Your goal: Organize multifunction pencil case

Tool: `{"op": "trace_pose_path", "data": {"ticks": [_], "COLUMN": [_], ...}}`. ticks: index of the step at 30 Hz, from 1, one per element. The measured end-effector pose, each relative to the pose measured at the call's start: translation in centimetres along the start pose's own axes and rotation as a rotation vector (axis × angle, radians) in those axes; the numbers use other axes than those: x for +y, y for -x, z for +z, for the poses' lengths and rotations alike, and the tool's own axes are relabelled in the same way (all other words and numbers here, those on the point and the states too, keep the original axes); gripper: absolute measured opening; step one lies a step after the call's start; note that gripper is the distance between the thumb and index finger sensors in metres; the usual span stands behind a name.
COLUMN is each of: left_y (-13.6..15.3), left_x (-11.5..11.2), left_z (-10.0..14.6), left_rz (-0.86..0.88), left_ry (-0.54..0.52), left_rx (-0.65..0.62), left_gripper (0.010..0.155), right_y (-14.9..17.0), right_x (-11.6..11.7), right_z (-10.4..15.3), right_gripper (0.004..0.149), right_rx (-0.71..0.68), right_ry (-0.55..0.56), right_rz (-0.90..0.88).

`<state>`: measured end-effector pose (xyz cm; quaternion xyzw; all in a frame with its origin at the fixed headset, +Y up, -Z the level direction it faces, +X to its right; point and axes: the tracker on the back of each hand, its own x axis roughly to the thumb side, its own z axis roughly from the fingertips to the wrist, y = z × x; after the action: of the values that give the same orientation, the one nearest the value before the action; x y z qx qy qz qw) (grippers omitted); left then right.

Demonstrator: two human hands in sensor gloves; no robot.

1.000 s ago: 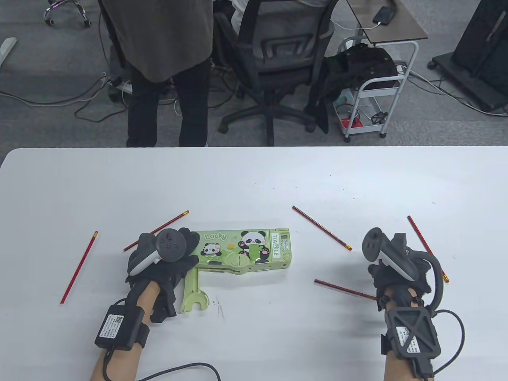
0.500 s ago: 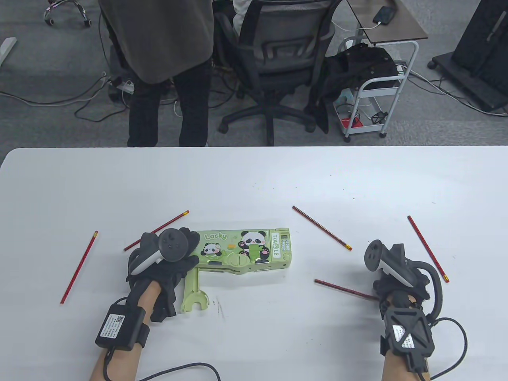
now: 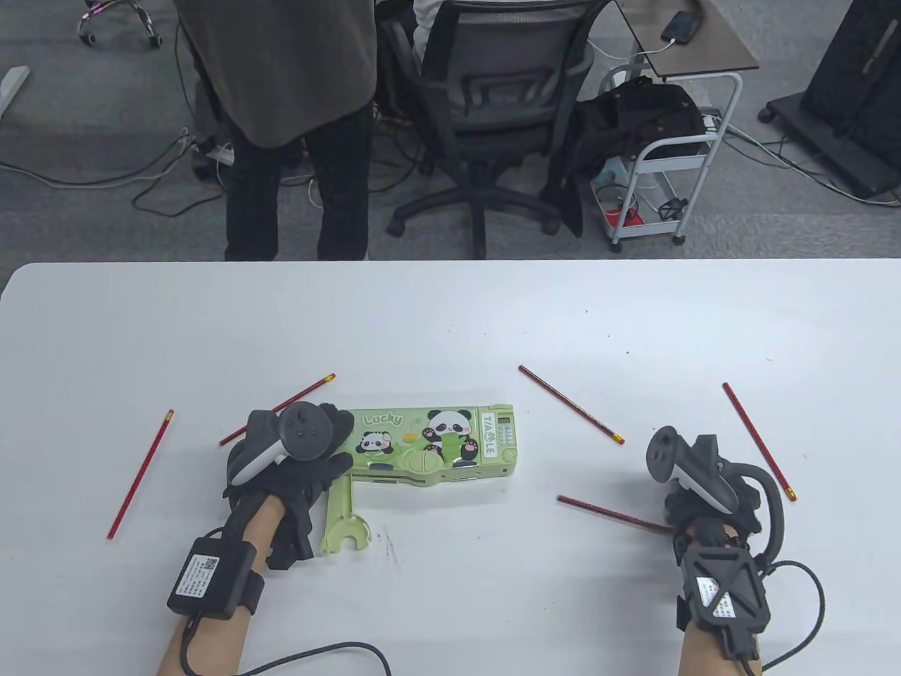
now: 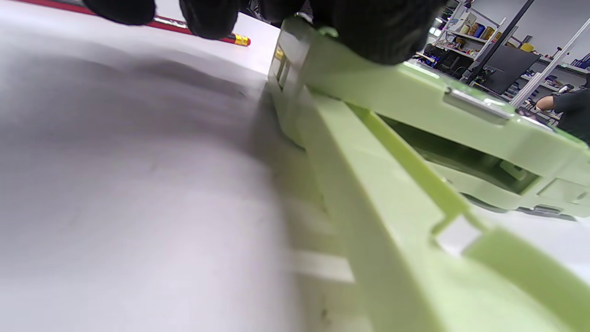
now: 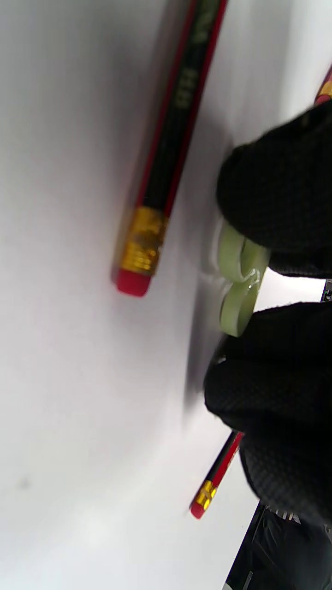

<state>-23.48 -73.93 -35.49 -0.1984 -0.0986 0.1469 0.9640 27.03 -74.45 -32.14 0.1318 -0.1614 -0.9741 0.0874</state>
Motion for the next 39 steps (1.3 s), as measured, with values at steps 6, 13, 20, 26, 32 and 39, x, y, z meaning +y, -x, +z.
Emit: {"op": "trace_pose_path", "data": {"ticks": [6, 13, 20, 26, 32, 39], "left_y": [0.6, 1.0, 1.7, 2.1, 1.9, 2.5], "left_x": [0.3, 0.7, 0.6, 1.2, 1.2, 1.0], "left_z": [-0.2, -0.5, -0.6, -0.9, -0.9, -0.8], "left_rz": [0.084, 0.104, 0.174, 0.204, 0.175, 0.209], "left_ry": [0.043, 0.056, 0.067, 0.100, 0.093, 0.090], "left_rx": [-0.010, -0.031, -0.057, -0.045, -0.038, -0.065], "left_gripper": [0.066, 0.066, 0.065, 0.063, 0.064, 0.064], "right_y": [0.3, 1.2, -3.2, -12.9, -18.6, -21.3], "right_x": [0.0, -0.9, -4.9, -6.2, -6.4, -4.8], "right_z": [-0.3, 0.0, 6.4, 13.4, 15.9, 14.9], "right_gripper": [0.065, 0.068, 0.071, 0.071, 0.071, 0.068], "right_rx": [-0.008, 0.022, -0.015, -0.216, -0.341, -0.375], "right_ry": [0.005, -0.026, 0.132, 0.248, 0.293, 0.244], "right_rz": [-0.020, -0.167, -0.332, -0.401, -0.407, -0.392]}}
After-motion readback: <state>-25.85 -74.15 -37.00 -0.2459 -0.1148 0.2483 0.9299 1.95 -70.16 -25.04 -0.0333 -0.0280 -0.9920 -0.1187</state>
